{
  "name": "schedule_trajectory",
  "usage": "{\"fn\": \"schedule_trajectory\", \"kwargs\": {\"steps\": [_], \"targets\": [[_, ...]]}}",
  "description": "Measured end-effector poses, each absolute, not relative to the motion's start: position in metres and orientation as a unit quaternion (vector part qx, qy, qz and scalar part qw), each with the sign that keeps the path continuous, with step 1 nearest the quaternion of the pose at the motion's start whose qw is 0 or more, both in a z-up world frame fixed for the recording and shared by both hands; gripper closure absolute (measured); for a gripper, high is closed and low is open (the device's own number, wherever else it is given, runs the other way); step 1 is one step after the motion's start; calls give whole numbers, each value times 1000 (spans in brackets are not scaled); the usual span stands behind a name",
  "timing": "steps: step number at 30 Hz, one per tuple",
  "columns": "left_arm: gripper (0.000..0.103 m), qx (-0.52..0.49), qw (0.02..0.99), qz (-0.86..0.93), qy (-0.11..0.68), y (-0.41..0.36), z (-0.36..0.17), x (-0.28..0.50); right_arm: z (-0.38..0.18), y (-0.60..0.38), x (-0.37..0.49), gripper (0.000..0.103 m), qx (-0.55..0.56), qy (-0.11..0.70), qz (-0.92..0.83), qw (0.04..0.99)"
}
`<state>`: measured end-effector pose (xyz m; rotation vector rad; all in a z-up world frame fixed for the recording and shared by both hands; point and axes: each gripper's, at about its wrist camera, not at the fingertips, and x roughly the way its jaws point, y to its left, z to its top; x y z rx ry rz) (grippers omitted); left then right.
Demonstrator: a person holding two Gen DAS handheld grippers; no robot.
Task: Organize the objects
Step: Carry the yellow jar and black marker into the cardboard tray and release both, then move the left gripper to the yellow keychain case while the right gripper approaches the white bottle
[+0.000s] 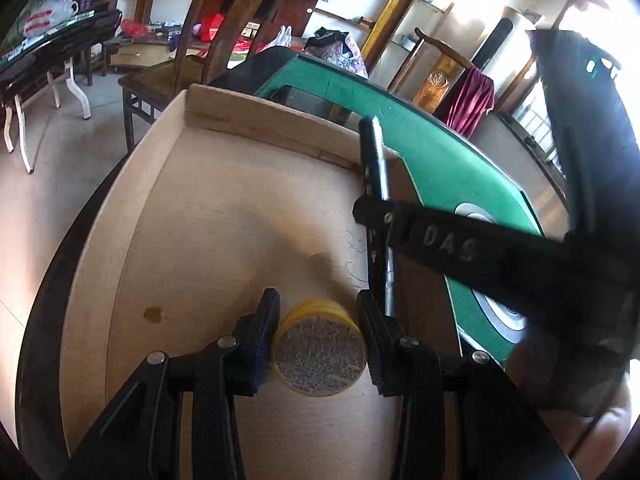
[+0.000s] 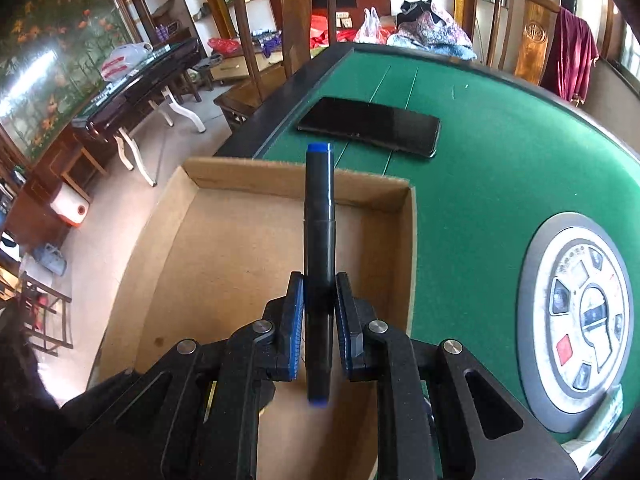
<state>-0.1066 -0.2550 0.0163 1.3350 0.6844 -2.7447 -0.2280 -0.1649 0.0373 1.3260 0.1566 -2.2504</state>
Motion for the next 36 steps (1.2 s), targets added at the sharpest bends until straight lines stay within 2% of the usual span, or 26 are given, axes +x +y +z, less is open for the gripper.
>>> {"fn": "schedule_trajectory", "kwargs": {"steps": [7,9,10,11,16,20,24,29,36], "targets": [[62,434,2,-874,220,-254,13,-112,23,-159,-235,88,498,28,-828,256],[54,431,-10,-873,227,-253,13,-110,28,-156,-233,88,488,20,-832,263],[43,430,-12,-873,230,-257,14,-113,30,-155,-232,88,486,20,-833,265],[36,427,-13,-874,233,-257,15,-112,32,-153,-230,88,484,22,-834,264],[34,391,-26,-886,248,-262,25,-100,53,-121,-210,88,462,-6,-839,286],[32,355,-57,-899,248,-256,40,-89,64,-60,-166,87,423,-64,-841,330],[31,331,-107,-915,206,-230,56,-75,62,0,-111,87,385,-68,-852,349],[31,322,-198,-916,135,-176,65,-48,49,71,-66,87,358,-77,-873,322],[25,256,-295,-920,-6,-85,71,16,34,162,-54,86,330,-152,-893,265]]}}
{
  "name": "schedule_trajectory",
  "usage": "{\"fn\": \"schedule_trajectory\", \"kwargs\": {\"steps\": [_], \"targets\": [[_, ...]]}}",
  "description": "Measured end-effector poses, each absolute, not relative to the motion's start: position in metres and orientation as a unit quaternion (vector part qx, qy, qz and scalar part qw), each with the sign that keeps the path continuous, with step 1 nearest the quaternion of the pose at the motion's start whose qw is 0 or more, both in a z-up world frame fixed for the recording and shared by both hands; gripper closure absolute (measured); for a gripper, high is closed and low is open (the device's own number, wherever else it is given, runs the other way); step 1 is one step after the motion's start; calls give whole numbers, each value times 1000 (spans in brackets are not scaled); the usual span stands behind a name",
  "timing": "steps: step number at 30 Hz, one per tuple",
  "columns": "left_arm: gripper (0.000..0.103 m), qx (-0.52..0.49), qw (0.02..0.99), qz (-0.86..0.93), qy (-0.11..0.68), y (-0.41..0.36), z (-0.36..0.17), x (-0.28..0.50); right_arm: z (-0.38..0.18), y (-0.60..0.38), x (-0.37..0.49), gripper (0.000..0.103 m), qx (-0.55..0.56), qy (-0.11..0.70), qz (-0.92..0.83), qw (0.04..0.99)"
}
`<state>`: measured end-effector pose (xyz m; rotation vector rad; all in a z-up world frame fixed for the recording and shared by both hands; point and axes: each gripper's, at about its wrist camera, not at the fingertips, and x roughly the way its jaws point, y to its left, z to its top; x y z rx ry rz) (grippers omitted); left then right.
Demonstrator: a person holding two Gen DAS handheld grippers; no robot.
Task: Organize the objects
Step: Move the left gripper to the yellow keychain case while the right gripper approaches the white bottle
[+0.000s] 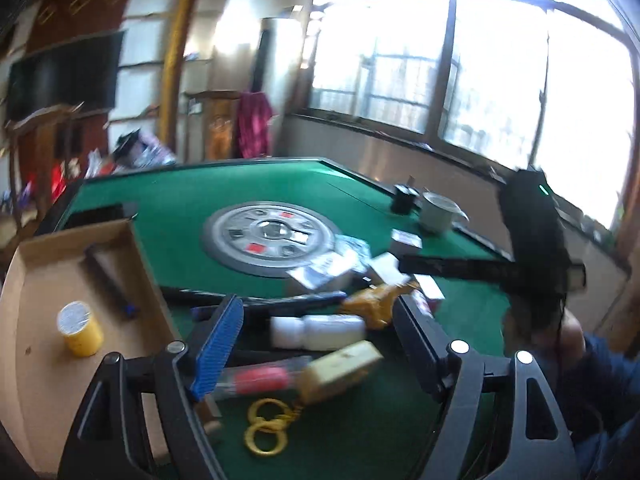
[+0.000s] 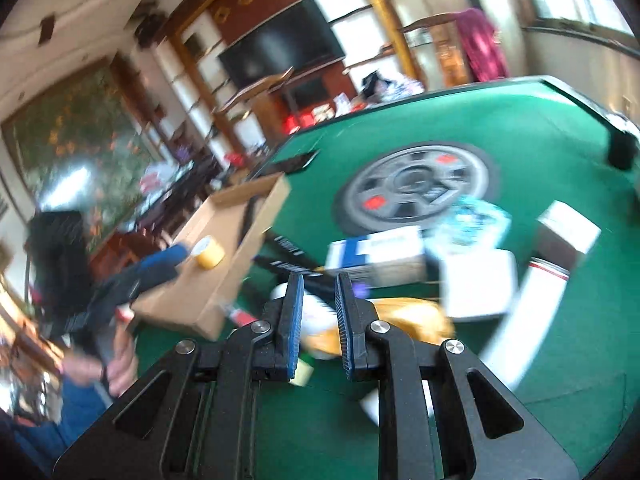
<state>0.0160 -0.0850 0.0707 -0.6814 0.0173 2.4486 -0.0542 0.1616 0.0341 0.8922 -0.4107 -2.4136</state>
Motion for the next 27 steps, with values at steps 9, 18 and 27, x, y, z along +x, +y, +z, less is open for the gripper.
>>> {"fn": "schedule_trajectory", "kwargs": {"steps": [9,18,27], "targets": [[23,-346,299,885,86,-41,35,18,23,187,-68,82,343,-215,-875,265],[24,-415,293,857,82,-22,21,31,19,195,-67,82,340,-236,-871,265],[24,-425,287,858,37,-16,18,16,20,203,-55,82,333,-228,-876,264]]}}
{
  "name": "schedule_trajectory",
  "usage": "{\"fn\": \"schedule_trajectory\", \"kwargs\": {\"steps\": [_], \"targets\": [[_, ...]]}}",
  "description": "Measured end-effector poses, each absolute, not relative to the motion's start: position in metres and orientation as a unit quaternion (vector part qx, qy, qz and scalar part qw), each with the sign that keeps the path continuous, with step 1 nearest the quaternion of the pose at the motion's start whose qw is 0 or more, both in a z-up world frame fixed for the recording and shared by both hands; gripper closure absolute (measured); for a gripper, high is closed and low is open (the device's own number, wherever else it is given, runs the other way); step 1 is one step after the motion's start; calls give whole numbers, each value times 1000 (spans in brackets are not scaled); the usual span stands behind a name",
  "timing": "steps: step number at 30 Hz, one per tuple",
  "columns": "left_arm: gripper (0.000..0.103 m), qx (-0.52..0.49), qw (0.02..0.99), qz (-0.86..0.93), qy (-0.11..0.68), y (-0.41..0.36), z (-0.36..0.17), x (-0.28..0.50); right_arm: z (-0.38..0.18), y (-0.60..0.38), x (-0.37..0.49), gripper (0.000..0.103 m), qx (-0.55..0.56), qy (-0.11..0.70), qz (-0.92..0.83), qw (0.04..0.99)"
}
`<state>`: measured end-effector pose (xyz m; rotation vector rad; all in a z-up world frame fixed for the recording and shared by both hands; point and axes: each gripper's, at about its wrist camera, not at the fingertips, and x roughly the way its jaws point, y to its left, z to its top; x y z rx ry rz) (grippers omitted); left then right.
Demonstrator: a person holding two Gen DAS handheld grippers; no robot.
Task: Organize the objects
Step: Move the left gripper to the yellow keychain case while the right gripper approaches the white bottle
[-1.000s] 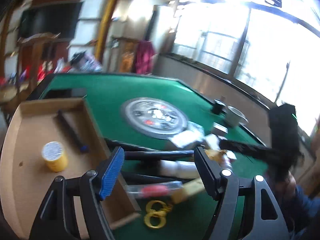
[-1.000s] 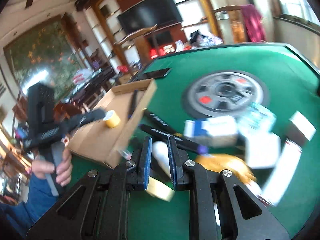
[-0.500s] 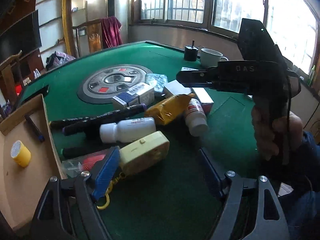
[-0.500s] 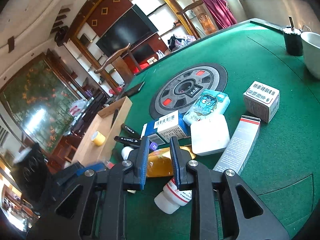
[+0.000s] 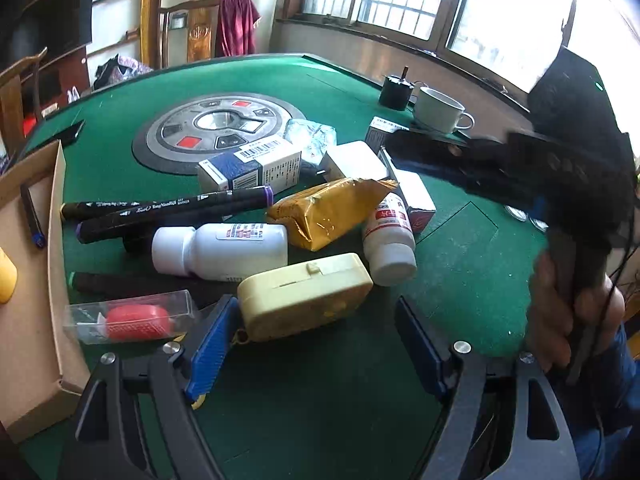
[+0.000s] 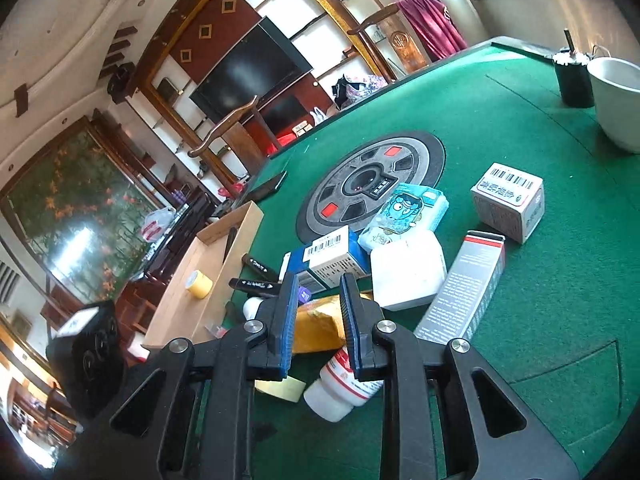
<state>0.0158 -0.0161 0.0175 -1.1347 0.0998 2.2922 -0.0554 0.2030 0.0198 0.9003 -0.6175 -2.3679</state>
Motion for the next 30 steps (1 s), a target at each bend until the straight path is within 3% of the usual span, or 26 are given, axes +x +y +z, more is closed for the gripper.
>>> {"fn": "schedule_trajectory", "kwargs": {"steps": [8,14,24,28,30], "targets": [[23,-427,367,824,58,10,26,46,14,217,-38,82,344,-234,-868,272],[23,-421,326,844,67,12,28,42,8,225,-28,82,369,-233,-864,252],[23,-419,310,838,159,45,13,49,-1,202,-29,82,426,-170,-860,225],[22,-432,300,833,174,51,7,46,-2,191,-42,61,440,-151,-858,217],[22,-443,301,830,159,49,5,41,-2,184,-52,60,445,-144,-858,211]]}}
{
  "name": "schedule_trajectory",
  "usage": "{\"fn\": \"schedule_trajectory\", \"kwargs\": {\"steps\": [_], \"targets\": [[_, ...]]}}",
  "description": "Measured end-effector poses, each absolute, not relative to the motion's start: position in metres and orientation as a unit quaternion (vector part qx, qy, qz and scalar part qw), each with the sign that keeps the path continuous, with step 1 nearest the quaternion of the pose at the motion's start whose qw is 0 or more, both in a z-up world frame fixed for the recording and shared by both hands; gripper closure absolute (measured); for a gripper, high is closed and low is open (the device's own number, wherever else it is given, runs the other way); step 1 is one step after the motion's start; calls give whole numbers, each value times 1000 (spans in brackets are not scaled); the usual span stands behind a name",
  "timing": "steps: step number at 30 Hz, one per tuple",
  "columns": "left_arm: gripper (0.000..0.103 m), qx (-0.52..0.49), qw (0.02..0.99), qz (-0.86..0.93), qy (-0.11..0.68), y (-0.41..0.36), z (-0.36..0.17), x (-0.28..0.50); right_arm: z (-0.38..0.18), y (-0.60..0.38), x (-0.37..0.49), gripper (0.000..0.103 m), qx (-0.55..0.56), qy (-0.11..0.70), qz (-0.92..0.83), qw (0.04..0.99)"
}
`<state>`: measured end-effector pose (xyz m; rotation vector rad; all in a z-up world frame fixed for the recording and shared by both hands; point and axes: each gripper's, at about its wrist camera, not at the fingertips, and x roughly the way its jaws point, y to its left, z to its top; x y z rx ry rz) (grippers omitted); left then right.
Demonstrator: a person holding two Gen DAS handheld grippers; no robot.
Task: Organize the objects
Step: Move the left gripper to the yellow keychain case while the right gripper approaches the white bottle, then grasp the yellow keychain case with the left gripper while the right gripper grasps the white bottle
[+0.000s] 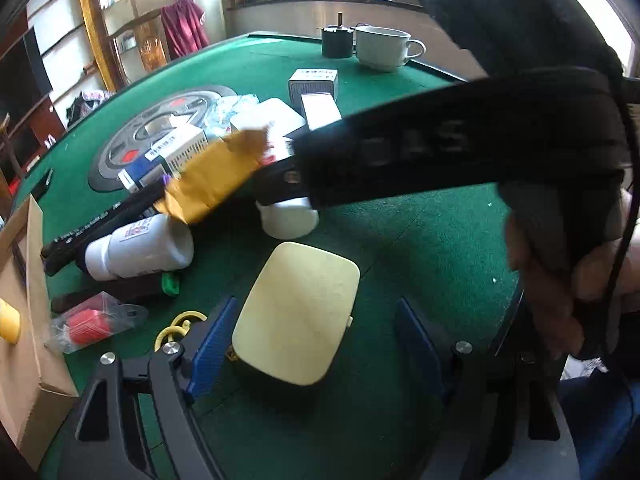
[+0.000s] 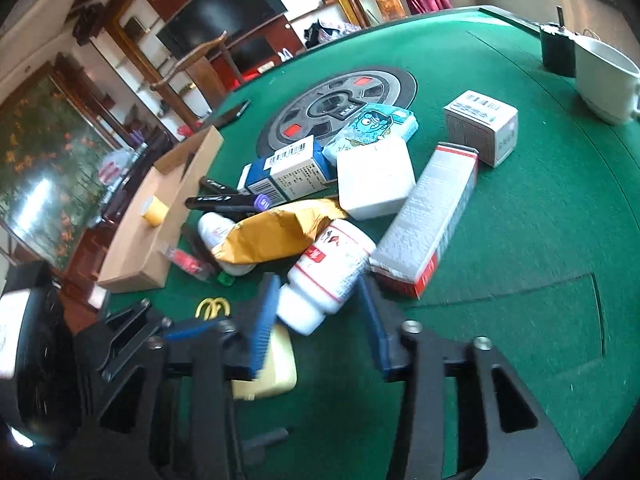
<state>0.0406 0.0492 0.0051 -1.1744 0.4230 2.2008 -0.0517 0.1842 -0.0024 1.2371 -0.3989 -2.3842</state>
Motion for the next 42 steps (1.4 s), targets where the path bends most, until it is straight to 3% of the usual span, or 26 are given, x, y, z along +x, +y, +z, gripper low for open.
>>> {"fn": "schedule_trajectory", "kwargs": {"steps": [4,8,13,15,16,21,42], "targets": [[23,-444,294,832,154,48,5,38,-7,178,-66,58,445,-150,-857,210],[31,-440,295,834,154,46,6,41,-11,173,-74,58,456,-142,-852,216],[30,-443,286,836,150,47,6,39,-9,161,-81,58,465,-115,-854,202],[36,-441,285,838,148,47,6,39,-10,162,-83,59,457,-113,-859,201],[56,-434,288,841,144,45,8,40,-10,163,-83,60,455,-115,-859,203],[56,-437,282,844,133,39,9,37,-2,179,-65,67,432,-129,-864,223],[56,-375,250,892,-33,-57,75,37,39,189,-20,66,385,-146,-872,264]]}}
